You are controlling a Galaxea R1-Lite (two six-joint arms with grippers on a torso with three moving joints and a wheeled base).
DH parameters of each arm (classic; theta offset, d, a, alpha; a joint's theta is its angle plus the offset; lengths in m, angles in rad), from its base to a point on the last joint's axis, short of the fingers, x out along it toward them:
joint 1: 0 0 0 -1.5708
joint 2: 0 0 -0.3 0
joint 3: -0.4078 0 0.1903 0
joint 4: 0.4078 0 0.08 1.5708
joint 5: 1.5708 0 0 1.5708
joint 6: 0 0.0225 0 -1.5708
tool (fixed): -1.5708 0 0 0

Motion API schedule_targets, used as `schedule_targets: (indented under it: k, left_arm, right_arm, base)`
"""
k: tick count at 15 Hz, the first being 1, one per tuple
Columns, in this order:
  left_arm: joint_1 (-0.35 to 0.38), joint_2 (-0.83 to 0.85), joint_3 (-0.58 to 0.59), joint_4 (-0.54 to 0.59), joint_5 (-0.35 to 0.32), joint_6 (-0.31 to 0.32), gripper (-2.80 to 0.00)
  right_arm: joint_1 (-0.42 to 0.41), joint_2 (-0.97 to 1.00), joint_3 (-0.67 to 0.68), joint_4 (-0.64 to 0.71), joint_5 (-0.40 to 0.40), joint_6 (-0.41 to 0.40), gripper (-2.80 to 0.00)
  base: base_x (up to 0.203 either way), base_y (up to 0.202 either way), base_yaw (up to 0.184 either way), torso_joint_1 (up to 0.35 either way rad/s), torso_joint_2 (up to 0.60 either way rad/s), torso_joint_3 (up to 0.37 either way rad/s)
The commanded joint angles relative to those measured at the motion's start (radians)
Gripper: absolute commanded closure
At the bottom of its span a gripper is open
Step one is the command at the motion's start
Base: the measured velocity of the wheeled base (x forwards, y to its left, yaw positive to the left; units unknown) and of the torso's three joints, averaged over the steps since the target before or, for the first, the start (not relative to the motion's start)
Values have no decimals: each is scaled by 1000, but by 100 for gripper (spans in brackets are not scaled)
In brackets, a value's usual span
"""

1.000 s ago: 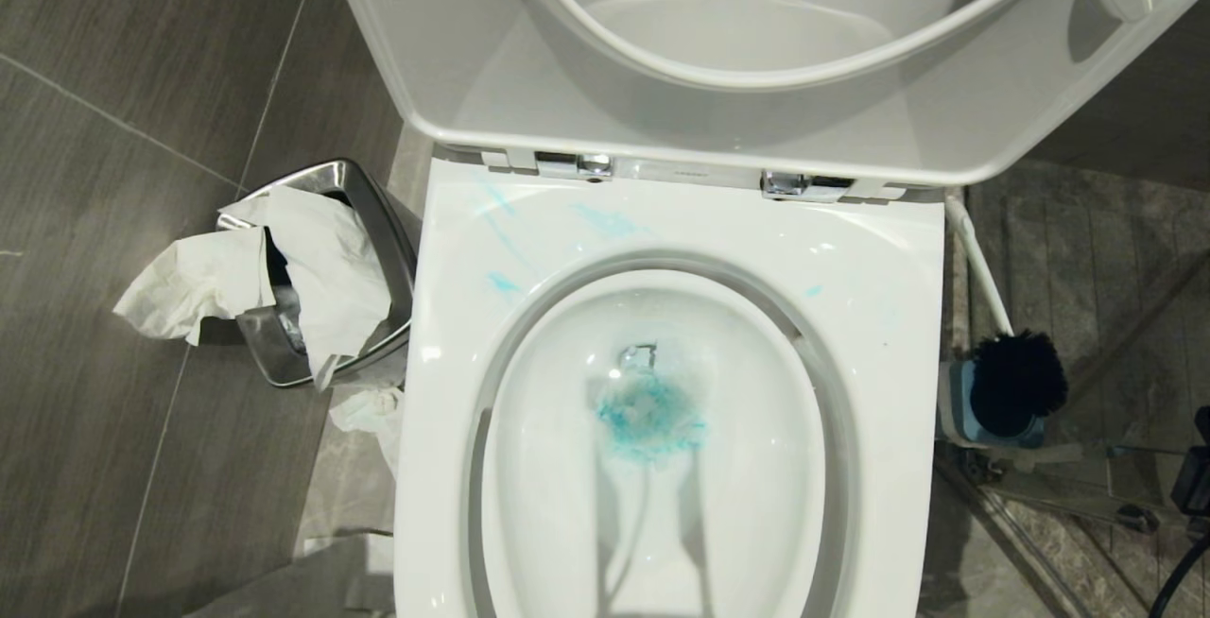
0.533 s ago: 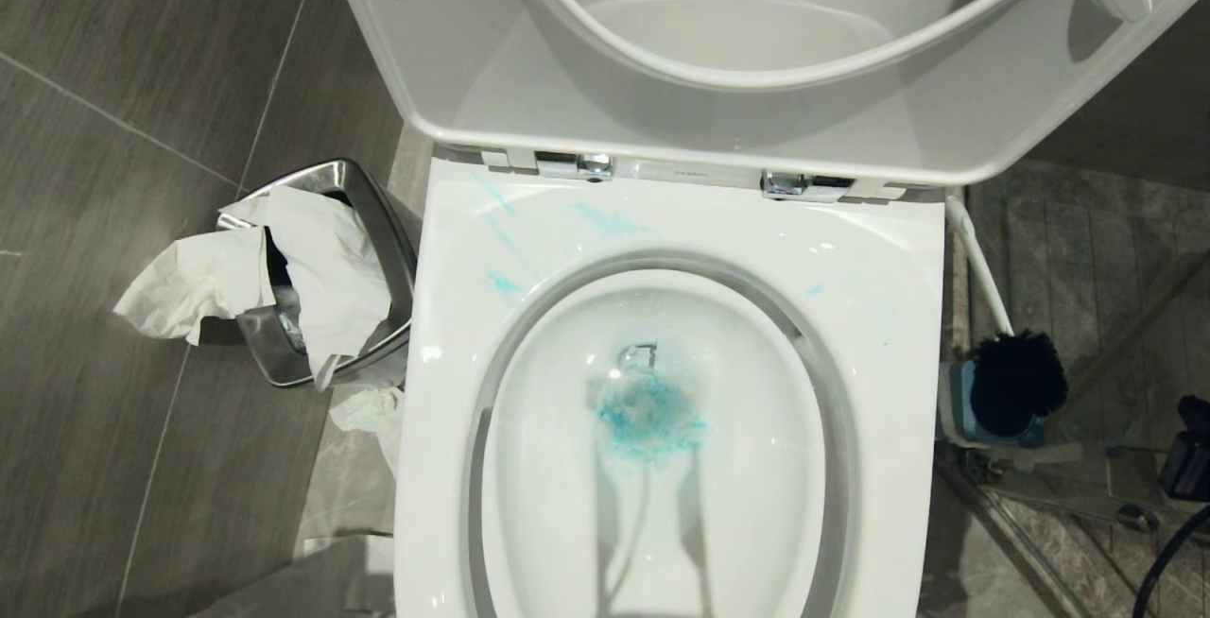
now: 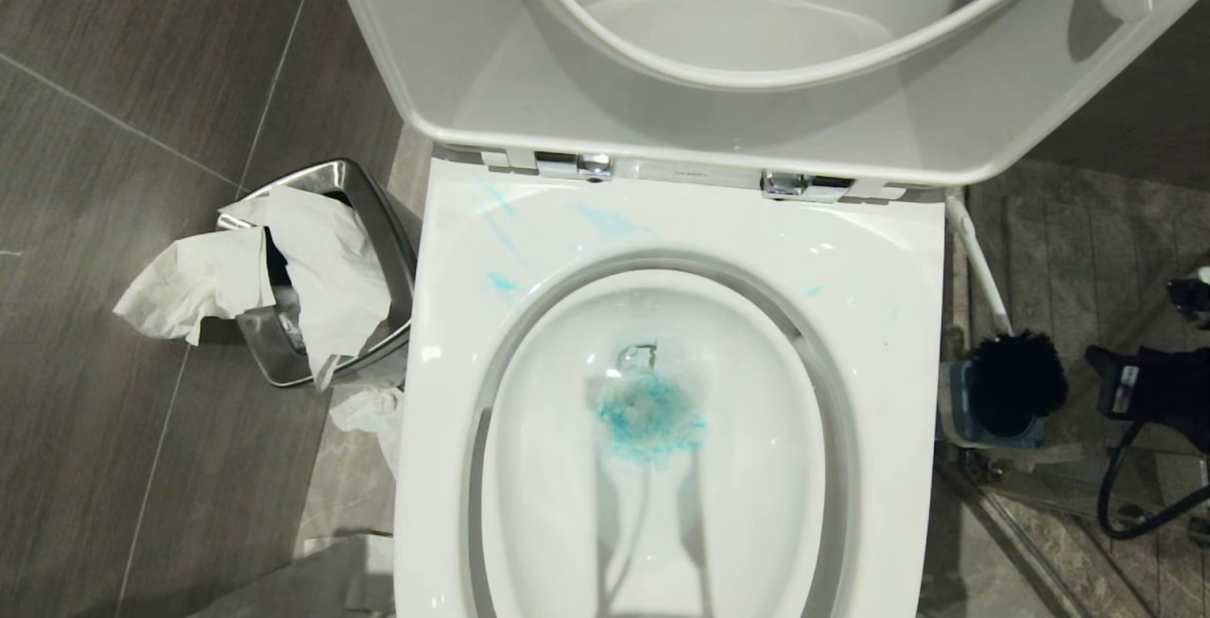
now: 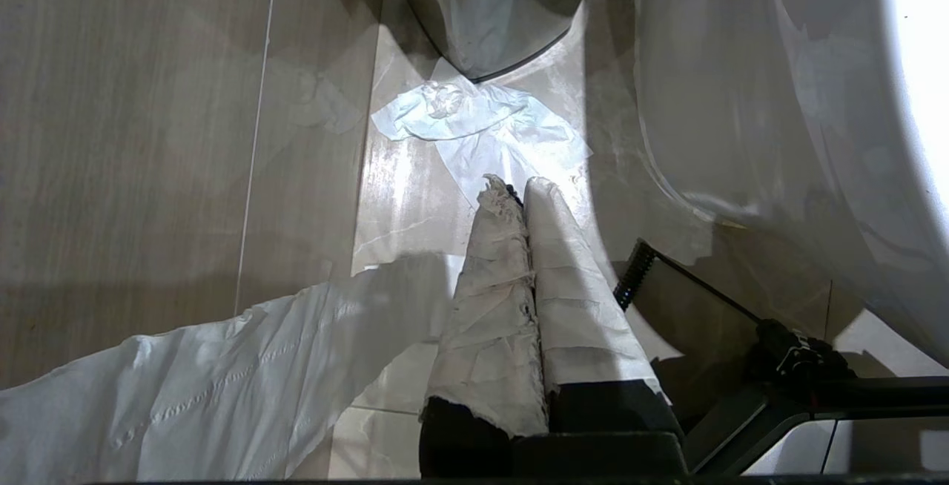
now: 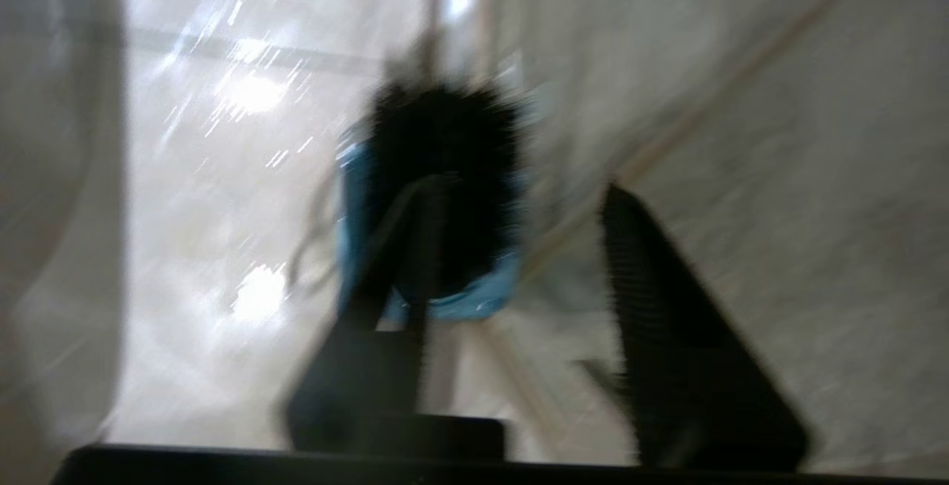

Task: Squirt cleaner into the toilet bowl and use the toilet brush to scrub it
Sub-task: Scrub the toilet bowl

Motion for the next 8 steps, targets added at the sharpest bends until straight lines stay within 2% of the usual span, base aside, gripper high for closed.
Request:
schedule_targets:
  k: [1,2,5,8]
  left_arm:
    - [0,0,0,0,0,0,0]
    - [0,0,0,0,0,0,0]
    - [0,0,0,0,0,0,0]
    - [0,0,0,0,0,0,0]
  right_arm:
    - [53,78,-111,91,-13,7,-280]
    - [74,106,-167,130,-43,14,-280]
    - [157,202,-363,242,-226,93,-280]
    - [180,279,-537,366,-346,155,-280]
  base:
    - [0,0,0,0,0,0]
    - [0,0,0,0,0,0]
    - [0,0,0,0,0,0]
    - [0,0,0,0,0,0]
